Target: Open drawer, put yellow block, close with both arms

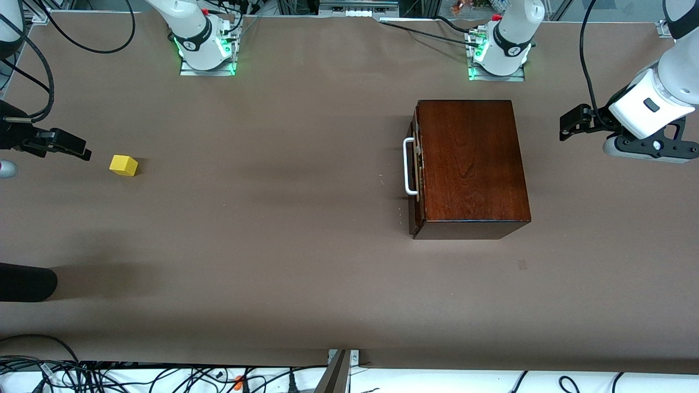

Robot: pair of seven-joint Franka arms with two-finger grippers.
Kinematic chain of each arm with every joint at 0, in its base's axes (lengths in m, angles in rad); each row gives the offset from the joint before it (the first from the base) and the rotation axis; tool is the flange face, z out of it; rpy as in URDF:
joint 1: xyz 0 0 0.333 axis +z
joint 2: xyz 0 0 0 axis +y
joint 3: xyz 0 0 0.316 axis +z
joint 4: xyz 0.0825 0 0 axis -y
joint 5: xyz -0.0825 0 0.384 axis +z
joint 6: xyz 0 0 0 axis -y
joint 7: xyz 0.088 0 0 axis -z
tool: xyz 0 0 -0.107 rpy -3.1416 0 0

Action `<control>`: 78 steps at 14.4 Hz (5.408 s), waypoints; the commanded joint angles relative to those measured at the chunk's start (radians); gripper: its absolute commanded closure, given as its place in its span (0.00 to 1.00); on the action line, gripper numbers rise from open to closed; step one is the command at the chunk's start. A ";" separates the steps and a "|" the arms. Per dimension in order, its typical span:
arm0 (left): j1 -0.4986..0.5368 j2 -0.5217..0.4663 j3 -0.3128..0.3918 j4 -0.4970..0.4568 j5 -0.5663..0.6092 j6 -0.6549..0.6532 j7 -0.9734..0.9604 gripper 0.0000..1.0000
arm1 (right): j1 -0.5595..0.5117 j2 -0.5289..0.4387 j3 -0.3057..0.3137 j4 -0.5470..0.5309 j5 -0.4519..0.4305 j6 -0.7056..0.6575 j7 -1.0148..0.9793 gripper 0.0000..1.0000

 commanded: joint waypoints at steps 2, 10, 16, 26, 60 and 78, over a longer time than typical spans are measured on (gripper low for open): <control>0.001 0.016 -0.004 0.039 0.021 -0.026 -0.006 0.00 | -0.013 -0.022 0.016 -0.029 -0.017 0.014 0.009 0.00; 0.001 0.016 -0.004 0.039 0.018 -0.034 -0.004 0.00 | -0.013 -0.022 0.014 -0.029 -0.017 0.015 0.008 0.00; -0.003 0.025 -0.009 0.039 0.013 -0.063 -0.003 0.00 | -0.015 -0.022 0.010 -0.033 -0.017 0.012 -0.006 0.00; -0.016 0.040 -0.017 0.039 0.015 -0.063 0.004 0.00 | -0.015 0.012 0.016 -0.024 0.012 -0.014 -0.083 0.00; -0.333 0.436 -0.290 0.017 0.213 0.317 -0.386 0.00 | 0.014 0.015 0.014 -0.020 -0.003 0.011 -0.083 0.00; -0.402 0.484 -0.290 -0.030 0.368 0.319 -0.581 0.00 | 0.014 0.003 0.013 -0.026 -0.006 0.031 -0.086 0.00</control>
